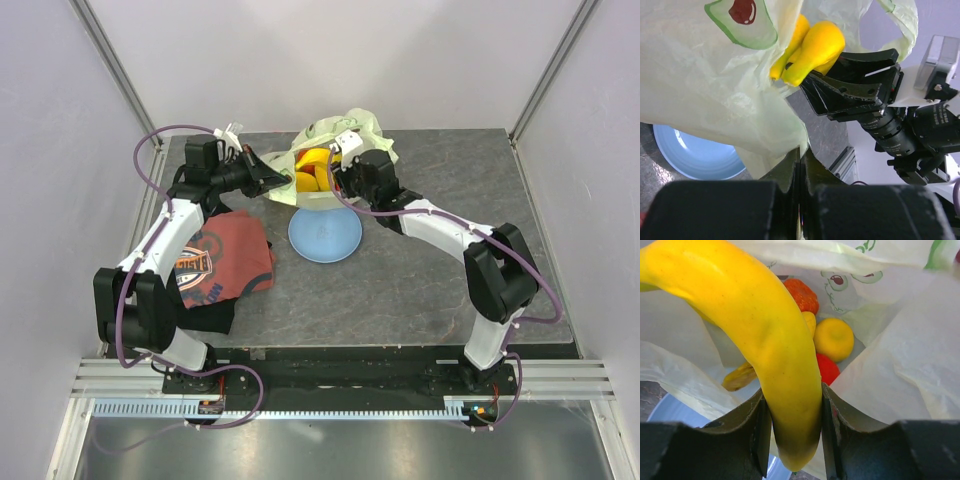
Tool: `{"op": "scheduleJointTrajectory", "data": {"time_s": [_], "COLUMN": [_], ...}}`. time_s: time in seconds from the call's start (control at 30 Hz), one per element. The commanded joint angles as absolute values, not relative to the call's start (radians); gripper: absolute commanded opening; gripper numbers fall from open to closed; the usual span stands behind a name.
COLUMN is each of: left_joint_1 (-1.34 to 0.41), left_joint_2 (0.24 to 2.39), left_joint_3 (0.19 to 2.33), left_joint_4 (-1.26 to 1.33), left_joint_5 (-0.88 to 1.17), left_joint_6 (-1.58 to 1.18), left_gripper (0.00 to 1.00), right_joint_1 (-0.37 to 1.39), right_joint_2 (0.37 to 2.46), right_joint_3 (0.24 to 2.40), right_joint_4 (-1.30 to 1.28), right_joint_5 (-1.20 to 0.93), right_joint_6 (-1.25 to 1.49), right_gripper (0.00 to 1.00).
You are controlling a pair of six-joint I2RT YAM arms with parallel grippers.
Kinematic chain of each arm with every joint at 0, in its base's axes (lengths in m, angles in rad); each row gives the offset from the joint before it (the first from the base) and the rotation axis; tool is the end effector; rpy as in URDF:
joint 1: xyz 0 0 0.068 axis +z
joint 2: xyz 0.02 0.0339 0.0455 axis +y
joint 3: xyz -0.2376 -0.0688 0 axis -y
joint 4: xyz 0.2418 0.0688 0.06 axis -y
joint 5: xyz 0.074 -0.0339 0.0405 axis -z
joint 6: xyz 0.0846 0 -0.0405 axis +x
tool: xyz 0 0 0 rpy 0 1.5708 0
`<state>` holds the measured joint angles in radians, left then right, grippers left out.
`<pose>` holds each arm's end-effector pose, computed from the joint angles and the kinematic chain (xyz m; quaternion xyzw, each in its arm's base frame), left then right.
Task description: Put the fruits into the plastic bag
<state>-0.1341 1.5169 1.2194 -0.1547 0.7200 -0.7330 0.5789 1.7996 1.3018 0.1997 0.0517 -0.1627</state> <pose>0.3689 -0.1061 0.2771 -0.0554 0.8131 -0.4796 0.3252 0.3929 0.2516 0.2356 -0.2770 0.7549 0.1024 0.5855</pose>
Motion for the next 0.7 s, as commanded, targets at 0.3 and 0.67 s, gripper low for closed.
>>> {"op": "scheduleJointTrajectory", "data": {"time_s": [0.3, 0.67], "left_joint_1": [-0.124, -0.123], "left_joint_2": [1.494, 1.531], "left_joint_3": [1.238, 1.261], "left_joint_4": [-0.107, -0.109], "left_joint_5": [0.764, 0.782], "left_joint_6": [-0.767, -0.770], "left_gripper": [0.02, 0.02], "right_joint_1": [0.558, 0.612], "right_joint_2": [1.913, 2.083], "right_joint_3": [1.471, 1.782], "right_joint_4": [0.042, -0.144], "right_joint_5": [0.097, 0.167], "right_joint_6": [-0.169, -0.222], "right_gripper": [0.00, 0.03]}}
